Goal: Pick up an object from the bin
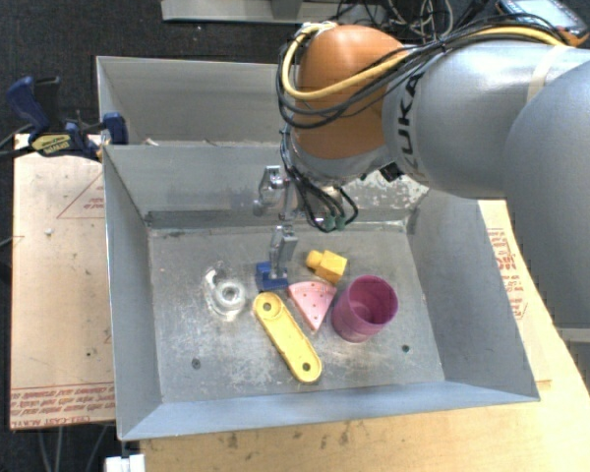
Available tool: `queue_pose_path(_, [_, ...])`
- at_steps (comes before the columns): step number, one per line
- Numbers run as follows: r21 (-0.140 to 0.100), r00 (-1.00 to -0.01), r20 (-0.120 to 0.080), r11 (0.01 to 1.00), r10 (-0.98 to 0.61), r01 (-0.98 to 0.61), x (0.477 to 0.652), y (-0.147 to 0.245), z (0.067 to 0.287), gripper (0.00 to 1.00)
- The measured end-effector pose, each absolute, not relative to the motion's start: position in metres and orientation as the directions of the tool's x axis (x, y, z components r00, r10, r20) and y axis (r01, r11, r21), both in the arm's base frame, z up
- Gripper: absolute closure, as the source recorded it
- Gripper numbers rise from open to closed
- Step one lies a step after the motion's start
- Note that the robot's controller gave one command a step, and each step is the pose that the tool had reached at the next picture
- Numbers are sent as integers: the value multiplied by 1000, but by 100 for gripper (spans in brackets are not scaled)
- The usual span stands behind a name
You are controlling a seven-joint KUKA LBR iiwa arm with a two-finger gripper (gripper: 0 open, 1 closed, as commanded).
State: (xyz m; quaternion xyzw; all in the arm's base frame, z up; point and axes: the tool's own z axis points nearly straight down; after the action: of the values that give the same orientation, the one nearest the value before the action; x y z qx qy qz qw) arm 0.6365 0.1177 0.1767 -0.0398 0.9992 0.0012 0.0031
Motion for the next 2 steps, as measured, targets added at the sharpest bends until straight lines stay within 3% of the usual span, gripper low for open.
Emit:
queue_pose_path(1, [1,-995,-4,995,-102,-102,634,107,163,0])
queue_pose_path(2, [-1,-989,6,989,-146,-146,631,88,130,0])
